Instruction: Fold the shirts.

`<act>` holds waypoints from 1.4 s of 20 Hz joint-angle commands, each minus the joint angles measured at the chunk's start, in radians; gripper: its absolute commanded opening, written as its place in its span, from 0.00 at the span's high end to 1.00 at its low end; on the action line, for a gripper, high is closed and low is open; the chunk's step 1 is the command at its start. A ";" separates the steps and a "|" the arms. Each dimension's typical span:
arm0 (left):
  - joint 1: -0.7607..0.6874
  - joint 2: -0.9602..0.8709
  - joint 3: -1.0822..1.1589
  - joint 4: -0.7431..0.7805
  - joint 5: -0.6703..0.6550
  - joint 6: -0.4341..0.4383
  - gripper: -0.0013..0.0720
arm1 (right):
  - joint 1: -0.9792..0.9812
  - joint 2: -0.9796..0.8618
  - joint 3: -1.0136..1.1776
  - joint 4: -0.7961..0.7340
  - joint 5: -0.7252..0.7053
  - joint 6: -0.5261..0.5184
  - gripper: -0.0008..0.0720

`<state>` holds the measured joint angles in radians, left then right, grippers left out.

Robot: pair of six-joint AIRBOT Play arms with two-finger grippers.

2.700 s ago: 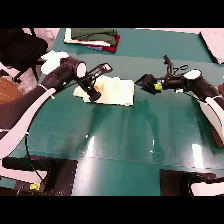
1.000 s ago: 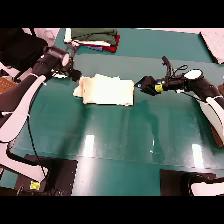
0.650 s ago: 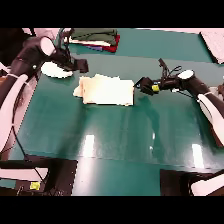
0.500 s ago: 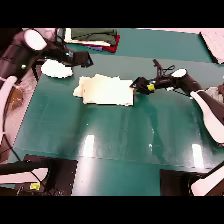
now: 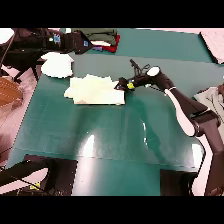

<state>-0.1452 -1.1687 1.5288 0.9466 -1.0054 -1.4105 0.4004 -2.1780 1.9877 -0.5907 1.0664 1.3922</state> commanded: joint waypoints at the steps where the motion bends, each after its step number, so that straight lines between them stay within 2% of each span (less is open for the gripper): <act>1: 0.000 0.015 0.003 -0.008 -0.006 0.005 0.10 | 0.010 0.008 0.091 0.019 0.000 0.013 0.97; 5: 0.000 0.015 0.003 -0.010 -0.010 -0.011 0.10 | -0.146 0.231 0.005 0.023 0.014 0.064 0.97; 7: 0.000 0.015 0.003 -0.016 -0.025 -0.033 0.10 | -0.279 0.311 0.032 0.022 0.045 0.159 0.97; 11: 0.000 0.015 0.003 -0.090 -0.056 -0.033 0.10 | -0.595 0.465 0.058 0.012 -0.021 0.426 0.97; 16: 0.000 0.015 0.003 -0.190 -0.045 -0.029 0.10 | -0.970 0.578 0.057 0.011 -0.008 0.675 0.97; 18: 0.000 0.015 0.007 -0.203 -0.045 -0.025 0.32 | -1.096 0.607 0.057 -0.043 0.082 0.747 0.97; 20: 0.000 0.015 0.020 -0.216 -0.043 -0.018 0.33 | -1.210 0.639 0.057 -0.149 0.204 0.787 0.97; 24: 0.000 0.017 0.060 -0.223 -0.038 0.000 0.33 | -1.399 0.668 0.057 -0.236 0.420 0.787 0.97; 28: 0.000 0.017 0.108 -0.225 -0.018 0.006 0.33 | -1.501 0.700 0.034 -0.351 0.542 0.771 0.97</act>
<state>-0.1452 -1.1522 1.6066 0.7273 -1.0382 -1.4117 -1.0149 -1.5021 2.0373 -0.8528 1.4830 2.1620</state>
